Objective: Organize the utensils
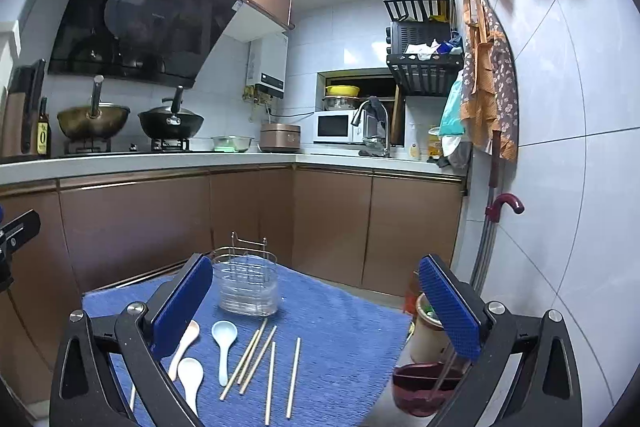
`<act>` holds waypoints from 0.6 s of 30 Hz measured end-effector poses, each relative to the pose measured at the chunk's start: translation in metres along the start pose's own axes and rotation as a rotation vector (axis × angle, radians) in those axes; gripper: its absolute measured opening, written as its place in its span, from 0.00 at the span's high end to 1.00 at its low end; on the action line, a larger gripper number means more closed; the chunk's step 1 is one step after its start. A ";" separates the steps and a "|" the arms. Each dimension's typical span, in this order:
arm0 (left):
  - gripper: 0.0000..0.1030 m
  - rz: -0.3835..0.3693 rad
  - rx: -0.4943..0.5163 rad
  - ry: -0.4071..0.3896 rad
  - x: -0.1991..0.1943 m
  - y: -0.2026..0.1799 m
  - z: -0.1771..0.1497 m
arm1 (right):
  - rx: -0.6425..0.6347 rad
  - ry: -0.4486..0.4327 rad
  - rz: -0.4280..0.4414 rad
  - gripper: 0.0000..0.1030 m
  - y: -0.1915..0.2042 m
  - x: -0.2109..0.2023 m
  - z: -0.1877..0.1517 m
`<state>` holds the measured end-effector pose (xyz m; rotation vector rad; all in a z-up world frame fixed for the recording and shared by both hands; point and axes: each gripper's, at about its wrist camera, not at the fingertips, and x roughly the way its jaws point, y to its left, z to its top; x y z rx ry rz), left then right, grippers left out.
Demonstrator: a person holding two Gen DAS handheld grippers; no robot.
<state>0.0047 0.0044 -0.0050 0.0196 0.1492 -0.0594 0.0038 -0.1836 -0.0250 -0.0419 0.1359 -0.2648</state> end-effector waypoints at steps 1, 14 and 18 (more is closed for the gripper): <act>0.28 0.002 0.003 0.003 0.001 -0.001 0.000 | -0.003 0.001 -0.004 0.00 0.001 0.000 0.000; 0.28 -0.024 -0.043 -0.035 -0.001 0.002 0.005 | -0.028 0.038 -0.031 0.00 -0.003 0.012 -0.008; 0.27 -0.031 -0.063 -0.043 0.001 0.002 0.007 | -0.029 0.046 -0.040 0.00 -0.005 0.014 -0.008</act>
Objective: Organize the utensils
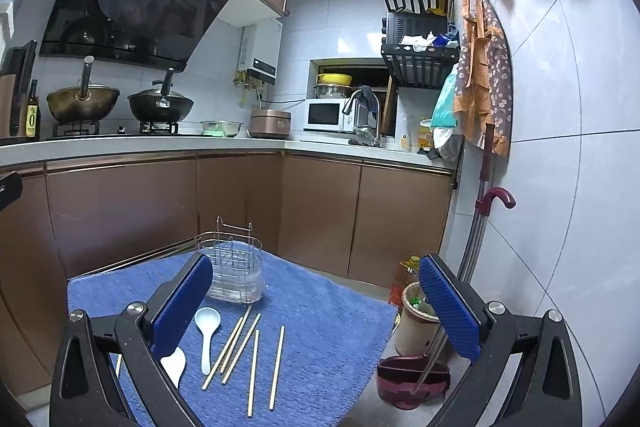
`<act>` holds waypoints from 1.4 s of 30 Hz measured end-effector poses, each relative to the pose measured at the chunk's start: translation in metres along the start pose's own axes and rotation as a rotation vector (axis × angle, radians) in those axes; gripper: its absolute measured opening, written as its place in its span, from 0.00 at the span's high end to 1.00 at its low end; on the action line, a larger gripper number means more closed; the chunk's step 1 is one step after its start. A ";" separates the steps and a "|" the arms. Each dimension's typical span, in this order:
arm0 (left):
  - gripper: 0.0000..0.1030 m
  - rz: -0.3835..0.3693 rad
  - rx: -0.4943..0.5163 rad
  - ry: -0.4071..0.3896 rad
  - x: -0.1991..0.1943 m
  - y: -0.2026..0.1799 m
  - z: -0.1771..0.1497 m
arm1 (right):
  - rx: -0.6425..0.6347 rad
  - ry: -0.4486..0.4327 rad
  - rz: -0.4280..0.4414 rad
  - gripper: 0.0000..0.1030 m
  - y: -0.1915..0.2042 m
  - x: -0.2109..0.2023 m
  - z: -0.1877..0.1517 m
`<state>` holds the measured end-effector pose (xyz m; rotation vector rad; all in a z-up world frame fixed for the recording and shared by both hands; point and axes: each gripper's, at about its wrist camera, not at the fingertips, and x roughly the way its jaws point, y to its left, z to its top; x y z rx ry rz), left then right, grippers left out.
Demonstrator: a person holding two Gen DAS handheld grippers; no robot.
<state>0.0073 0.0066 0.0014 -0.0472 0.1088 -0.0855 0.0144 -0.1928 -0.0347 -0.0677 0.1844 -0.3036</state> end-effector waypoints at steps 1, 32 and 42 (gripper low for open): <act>0.27 0.000 -0.007 0.000 0.001 0.000 0.000 | -0.002 0.002 -0.002 0.00 0.000 0.001 0.000; 0.27 -0.267 -0.205 0.628 0.210 0.043 -0.081 | 0.214 0.588 0.375 0.14 -0.041 0.185 -0.079; 0.30 -0.429 -0.202 0.880 0.310 0.037 -0.133 | 0.235 0.893 0.520 0.64 -0.024 0.296 -0.126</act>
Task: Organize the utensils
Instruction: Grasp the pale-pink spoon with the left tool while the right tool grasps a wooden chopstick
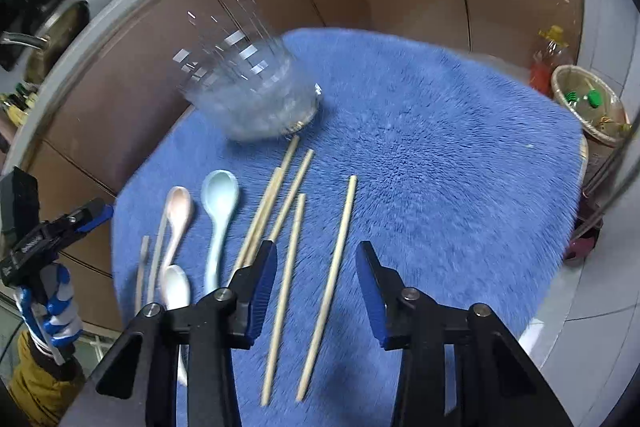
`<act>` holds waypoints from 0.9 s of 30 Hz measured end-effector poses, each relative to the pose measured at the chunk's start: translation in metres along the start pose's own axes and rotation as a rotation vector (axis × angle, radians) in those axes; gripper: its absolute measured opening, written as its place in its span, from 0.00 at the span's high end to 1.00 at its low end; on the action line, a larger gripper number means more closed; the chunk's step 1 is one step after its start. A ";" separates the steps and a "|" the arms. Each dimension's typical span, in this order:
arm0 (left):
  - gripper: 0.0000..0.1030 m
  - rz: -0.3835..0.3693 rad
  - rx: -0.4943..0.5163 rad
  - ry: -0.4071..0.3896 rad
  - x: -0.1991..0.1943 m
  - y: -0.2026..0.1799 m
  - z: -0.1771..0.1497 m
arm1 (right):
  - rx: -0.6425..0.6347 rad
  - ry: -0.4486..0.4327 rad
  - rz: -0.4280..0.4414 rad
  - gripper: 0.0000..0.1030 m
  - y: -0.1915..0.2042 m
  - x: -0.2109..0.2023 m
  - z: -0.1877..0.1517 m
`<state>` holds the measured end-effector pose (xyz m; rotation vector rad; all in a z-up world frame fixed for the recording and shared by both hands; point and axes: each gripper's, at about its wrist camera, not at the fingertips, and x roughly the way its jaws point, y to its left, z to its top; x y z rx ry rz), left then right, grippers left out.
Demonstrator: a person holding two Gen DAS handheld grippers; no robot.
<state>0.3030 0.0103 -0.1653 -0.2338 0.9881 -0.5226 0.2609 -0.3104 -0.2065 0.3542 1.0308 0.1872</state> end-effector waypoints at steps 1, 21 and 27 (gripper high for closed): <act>0.30 0.001 0.009 0.019 0.008 0.001 0.004 | -0.001 0.022 -0.009 0.66 -0.001 0.007 0.006; 0.62 0.049 0.109 0.194 0.089 0.021 0.025 | -0.061 0.198 -0.160 0.75 -0.009 0.066 0.039; 0.73 0.097 0.153 0.219 0.105 0.015 0.018 | -0.085 0.224 -0.209 0.79 0.005 0.085 0.053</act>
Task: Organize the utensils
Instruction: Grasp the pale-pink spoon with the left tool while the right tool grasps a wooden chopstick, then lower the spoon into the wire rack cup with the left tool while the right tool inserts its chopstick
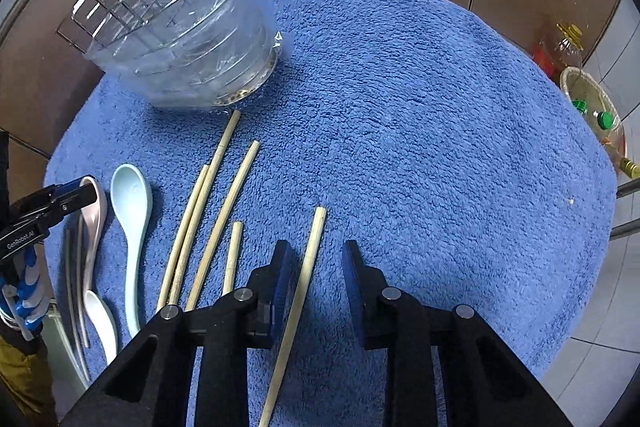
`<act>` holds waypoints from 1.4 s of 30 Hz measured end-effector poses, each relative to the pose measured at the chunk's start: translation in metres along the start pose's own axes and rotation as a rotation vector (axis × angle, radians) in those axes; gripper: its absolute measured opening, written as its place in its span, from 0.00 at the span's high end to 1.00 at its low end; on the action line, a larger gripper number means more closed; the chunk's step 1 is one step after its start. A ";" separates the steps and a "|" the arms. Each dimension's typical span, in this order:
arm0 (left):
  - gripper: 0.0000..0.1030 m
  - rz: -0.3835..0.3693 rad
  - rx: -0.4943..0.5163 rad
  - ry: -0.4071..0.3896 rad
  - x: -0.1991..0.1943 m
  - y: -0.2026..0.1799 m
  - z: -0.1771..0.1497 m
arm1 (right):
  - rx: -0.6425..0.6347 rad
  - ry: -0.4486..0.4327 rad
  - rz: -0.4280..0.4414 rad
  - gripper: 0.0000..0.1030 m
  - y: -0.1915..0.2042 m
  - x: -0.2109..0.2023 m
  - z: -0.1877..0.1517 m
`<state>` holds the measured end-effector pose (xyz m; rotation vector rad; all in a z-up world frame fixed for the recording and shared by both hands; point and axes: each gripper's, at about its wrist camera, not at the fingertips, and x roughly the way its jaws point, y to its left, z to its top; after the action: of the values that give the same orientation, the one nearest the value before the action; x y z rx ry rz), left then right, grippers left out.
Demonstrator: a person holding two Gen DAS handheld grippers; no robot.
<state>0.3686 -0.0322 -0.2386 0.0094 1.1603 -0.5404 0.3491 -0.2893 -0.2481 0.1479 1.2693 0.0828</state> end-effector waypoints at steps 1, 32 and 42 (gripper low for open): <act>0.75 0.018 0.011 -0.004 0.001 -0.002 0.000 | -0.004 0.002 -0.015 0.81 0.001 0.001 0.001; 0.93 0.210 0.002 -0.383 -0.142 -0.059 -0.034 | -0.047 -0.413 0.125 0.94 0.026 -0.135 -0.081; 0.93 0.223 -0.042 -0.546 -0.192 -0.080 0.010 | -0.091 -0.654 0.179 0.94 0.053 -0.206 -0.053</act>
<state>0.2896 -0.0284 -0.0461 -0.0424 0.6260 -0.2918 0.2386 -0.2630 -0.0605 0.1907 0.5966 0.2262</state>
